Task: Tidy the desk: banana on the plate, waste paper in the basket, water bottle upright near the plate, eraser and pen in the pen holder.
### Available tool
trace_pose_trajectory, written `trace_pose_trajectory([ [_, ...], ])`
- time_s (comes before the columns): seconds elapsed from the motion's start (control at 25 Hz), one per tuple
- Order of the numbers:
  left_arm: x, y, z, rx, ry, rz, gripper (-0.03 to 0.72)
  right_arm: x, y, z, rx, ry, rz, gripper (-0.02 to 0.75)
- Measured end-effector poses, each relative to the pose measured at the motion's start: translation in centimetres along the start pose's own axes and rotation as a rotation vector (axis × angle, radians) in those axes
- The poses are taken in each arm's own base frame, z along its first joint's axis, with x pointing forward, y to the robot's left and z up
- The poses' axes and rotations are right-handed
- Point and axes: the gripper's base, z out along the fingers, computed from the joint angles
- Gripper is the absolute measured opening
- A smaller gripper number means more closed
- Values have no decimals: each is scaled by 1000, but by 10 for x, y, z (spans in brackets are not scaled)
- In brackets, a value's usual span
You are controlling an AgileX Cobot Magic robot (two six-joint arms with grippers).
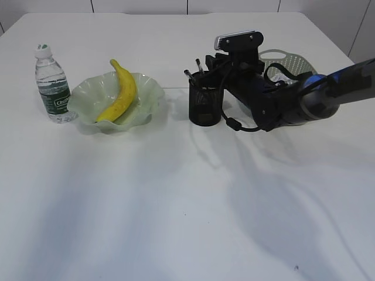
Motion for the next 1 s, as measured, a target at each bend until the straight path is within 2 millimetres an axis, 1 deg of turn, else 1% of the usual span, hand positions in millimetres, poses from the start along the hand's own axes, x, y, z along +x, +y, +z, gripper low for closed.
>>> trace_pose_trajectory([
  [0.24, 0, 0, 0, -1, -2, 0, 260, -3, 0, 0, 0, -4, 0, 183],
  [0.36, -1, 0, 0, -2, -9, 0, 260, -16, 0, 1, -3, 7, -1, 183],
  [0.56, -3, 1, 0, -7, -28, 0, 260, -49, -1, 4, -7, 4, -5, 186],
  [0.72, -5, 1, 0, -14, -56, 0, 260, -81, -2, -1, -17, 4, -24, 188],
  [0.84, -8, 2, 1, -24, -92, 0, 260, -111, -3, -9, -25, -17, -53, 188],
  [1.0, -12, 3, 0, -35, -136, 0, 260, -154, -4, -27, -31, -49, -103, 189],
])
